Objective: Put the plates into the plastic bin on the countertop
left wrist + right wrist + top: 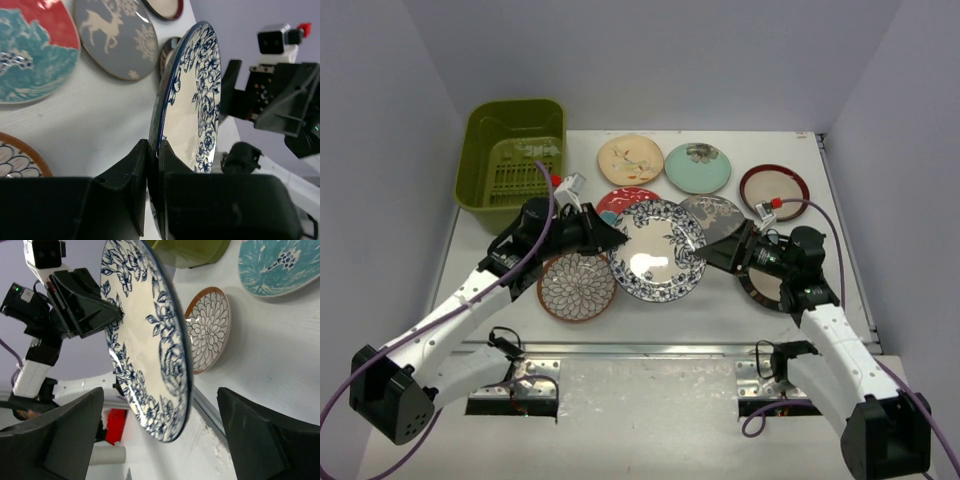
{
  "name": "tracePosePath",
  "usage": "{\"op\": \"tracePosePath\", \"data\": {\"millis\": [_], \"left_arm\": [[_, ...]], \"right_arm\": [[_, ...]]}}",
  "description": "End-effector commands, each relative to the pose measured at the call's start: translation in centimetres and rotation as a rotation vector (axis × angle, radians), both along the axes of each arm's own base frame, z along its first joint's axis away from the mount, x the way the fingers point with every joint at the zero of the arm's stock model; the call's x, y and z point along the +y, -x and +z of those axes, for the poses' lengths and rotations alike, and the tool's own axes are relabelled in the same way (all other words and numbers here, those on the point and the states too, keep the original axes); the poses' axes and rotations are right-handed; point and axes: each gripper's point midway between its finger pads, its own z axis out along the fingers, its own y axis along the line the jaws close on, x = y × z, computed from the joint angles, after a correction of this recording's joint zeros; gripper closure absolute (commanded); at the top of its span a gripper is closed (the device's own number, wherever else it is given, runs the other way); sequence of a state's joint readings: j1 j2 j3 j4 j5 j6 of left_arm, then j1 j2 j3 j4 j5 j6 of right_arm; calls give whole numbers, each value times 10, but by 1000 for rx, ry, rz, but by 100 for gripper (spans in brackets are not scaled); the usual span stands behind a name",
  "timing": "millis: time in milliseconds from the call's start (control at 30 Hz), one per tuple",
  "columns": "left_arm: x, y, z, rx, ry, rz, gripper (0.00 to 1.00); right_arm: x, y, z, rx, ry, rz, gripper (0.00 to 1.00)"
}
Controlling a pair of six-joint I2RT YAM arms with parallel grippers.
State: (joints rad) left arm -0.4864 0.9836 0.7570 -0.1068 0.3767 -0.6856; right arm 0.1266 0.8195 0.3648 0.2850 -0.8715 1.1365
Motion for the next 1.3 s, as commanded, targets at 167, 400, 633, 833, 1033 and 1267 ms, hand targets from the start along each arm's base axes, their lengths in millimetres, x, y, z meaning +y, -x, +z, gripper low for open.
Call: {"op": "tracePosePath", "data": {"millis": [167, 400, 633, 833, 1033, 1267], "left_arm": [[100, -73, 178, -273, 144, 651, 100], [252, -140, 196, -215, 149, 1158, 100], [318, -202, 181, -167, 157, 1329, 100], [347, -259, 127, -66, 69, 1418, 100], [348, -303, 71, 17, 36, 1380, 100], [360, -331, 26, 71, -46, 1388, 100]], "right_arm": [[-50, -36, -13, -6, 317, -313, 1], [-43, -37, -23, 23, 322, -249, 1], [-36, -33, -41, 27, 283, -207, 1], [-33, -37, -47, 31, 295, -182, 1], [-36, -44, -49, 29, 323, -211, 1], [-38, -45, -47, 25, 330, -219, 1]]}}
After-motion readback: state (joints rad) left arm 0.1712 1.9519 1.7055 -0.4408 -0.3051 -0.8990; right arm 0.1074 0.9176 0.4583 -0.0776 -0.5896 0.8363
